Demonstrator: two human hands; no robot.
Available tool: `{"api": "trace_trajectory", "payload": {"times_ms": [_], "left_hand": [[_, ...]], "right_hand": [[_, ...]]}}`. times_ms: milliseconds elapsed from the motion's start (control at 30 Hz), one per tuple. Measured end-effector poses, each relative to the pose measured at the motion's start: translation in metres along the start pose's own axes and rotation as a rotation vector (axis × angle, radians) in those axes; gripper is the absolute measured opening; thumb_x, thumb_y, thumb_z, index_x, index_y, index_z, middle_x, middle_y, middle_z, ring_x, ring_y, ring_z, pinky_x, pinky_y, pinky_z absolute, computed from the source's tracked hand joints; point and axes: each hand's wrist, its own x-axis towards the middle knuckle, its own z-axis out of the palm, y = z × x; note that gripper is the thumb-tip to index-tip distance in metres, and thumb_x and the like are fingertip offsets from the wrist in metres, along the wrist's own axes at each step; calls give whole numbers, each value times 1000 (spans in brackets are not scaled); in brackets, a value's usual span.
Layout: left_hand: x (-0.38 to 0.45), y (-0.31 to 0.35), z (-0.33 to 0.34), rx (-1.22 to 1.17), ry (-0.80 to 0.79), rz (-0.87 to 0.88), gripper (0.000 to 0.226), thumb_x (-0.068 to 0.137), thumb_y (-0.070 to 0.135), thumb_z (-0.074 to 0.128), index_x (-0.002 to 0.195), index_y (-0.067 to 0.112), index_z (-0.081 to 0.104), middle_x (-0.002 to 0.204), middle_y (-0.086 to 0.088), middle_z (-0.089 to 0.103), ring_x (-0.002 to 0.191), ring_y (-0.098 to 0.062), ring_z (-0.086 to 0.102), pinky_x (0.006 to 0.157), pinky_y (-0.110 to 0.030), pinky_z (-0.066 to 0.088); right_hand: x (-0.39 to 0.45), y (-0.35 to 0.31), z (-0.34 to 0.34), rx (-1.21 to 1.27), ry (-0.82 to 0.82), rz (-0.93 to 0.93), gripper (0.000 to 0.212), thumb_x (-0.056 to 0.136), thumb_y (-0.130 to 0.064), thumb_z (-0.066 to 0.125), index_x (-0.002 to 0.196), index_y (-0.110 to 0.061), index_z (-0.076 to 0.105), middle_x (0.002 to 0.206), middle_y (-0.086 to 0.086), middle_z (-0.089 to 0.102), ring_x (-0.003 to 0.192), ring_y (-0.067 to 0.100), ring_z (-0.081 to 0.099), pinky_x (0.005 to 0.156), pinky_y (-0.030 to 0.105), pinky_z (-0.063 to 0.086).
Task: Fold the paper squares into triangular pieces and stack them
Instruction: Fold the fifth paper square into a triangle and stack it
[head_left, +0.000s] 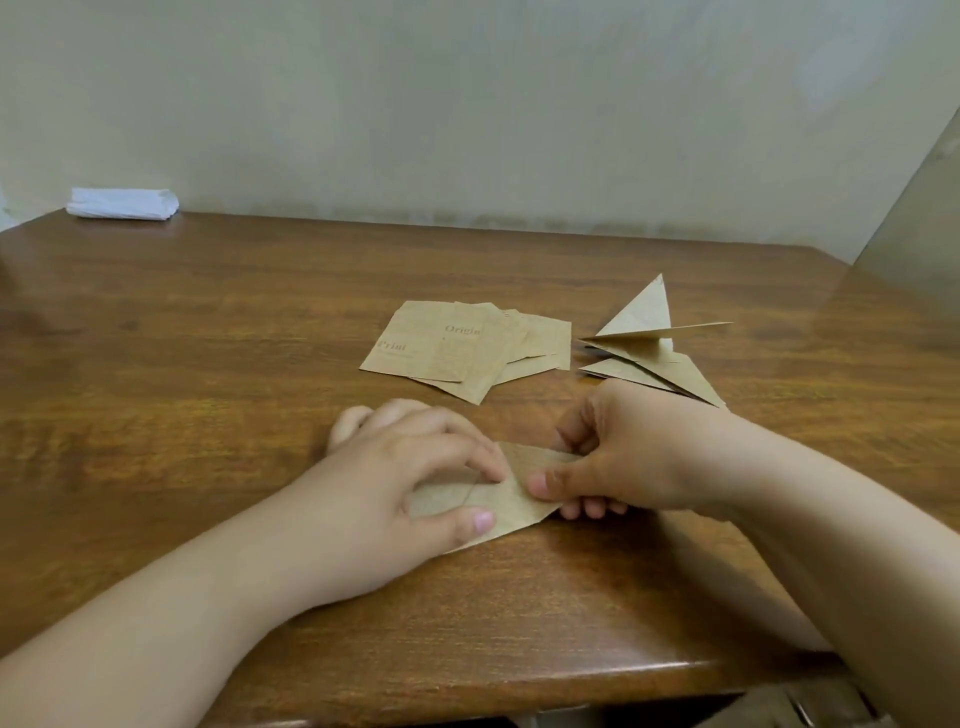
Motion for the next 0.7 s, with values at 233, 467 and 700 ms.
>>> {"api": "trace_trajectory", "payload": {"times_ms": [233,467,700], "left_hand": [[1,-5,1,-34,-40,-55,25,80,55,56,105,56,55,116,46,39,108,36,4,107,-21,6],[0,-8,-2,-24,-100,-32,35,67,74,43,99,64,50,123,50,34,125,24,11,119,-41,-1],[0,-13,-10,-11,-232,-8,48,69,73,40,116,67,43,129,54,21,126,28,2,116,-38,-12]], "right_hand": [[-17,10,14,-372,392,-36,36,72,-58,68,93,-36,49,92,-18,42,90,5,44,78,24,41],[-22,-6,58,-159,383,-345,15,87,-45,56,79,-33,55,87,-12,52,93,6,42,95,29,34],[-21,-5,62,-82,418,-301,18,80,-40,61,70,-25,60,77,-8,57,86,7,49,102,26,25]]}}
